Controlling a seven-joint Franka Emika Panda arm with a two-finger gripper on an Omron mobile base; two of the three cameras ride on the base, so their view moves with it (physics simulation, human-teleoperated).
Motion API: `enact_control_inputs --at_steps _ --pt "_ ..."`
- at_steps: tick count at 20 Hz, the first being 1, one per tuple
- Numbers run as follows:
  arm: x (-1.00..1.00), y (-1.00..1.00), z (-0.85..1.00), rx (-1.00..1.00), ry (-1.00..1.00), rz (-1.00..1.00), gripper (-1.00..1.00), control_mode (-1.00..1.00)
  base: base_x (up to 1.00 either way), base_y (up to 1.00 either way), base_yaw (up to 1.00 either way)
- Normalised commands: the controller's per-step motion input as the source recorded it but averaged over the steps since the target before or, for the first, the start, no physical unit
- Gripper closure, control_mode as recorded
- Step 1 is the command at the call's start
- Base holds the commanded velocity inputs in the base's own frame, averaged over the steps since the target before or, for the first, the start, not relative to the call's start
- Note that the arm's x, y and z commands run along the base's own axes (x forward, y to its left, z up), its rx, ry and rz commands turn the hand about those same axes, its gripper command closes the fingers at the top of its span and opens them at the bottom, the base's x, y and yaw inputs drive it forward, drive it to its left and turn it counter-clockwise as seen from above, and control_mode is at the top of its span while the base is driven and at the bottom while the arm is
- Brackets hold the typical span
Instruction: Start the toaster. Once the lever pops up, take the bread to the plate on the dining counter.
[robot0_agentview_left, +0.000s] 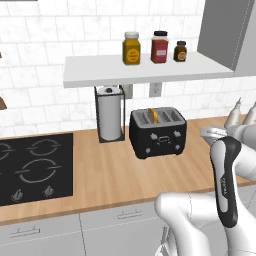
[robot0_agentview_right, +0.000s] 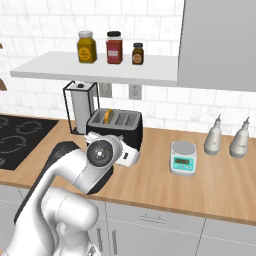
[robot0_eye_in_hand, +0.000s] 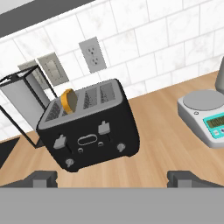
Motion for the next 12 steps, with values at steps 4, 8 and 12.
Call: enact_control_inputs --at_steps 4,8,12 --pt "0.0 0.0 0.0 0.0 0.0 0.0 -1.0 -1.0 0.0 0.0 0.0" --pt "0.0 0.0 0.0 0.0 0.0 0.0 -1.0 -1.0 0.0 0.0 0.0" --pt "0.0 0.0 0.0 0.0 0.0 0.0 -1.0 -1.0 0.0 0.0 0.0"
